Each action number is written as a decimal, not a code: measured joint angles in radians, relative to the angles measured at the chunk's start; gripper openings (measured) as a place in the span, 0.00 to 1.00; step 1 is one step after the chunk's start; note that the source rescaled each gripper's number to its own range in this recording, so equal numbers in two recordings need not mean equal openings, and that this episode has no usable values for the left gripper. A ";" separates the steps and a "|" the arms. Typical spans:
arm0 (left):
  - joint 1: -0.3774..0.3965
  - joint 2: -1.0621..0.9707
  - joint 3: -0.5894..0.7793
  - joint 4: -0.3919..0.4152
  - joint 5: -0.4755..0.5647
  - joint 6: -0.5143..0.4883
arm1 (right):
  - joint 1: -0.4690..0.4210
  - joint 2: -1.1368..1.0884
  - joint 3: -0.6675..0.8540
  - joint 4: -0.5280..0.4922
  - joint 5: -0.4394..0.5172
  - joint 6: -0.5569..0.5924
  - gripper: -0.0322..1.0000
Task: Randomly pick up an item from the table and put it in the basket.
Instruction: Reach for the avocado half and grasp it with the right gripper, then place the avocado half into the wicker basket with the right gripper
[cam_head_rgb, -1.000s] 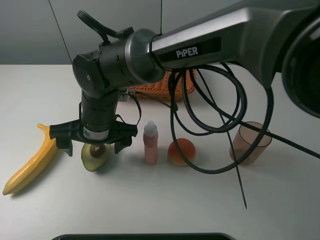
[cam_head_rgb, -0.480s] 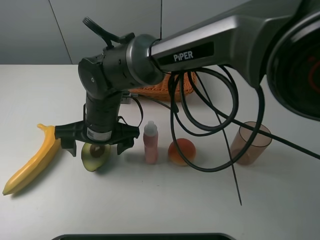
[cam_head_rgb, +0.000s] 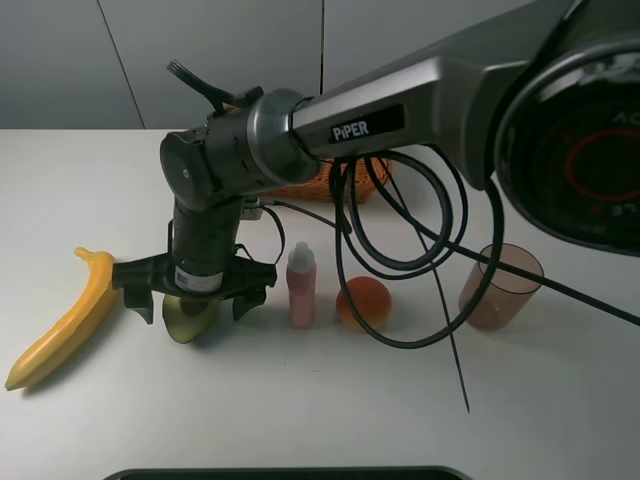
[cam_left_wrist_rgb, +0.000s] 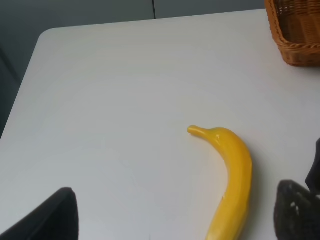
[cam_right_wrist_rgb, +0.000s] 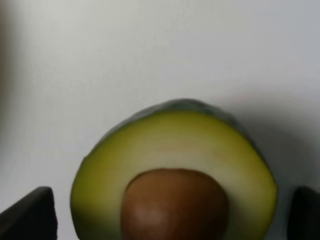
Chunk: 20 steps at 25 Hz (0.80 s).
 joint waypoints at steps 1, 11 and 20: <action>0.000 0.000 0.000 0.000 0.000 0.000 | 0.000 0.000 0.000 0.000 0.000 0.000 1.00; 0.000 0.000 0.000 0.000 0.000 0.000 | 0.000 0.006 0.000 0.002 0.000 -0.004 0.04; 0.000 0.000 0.000 0.000 0.000 0.000 | 0.000 0.006 0.000 -0.018 0.012 -0.006 0.04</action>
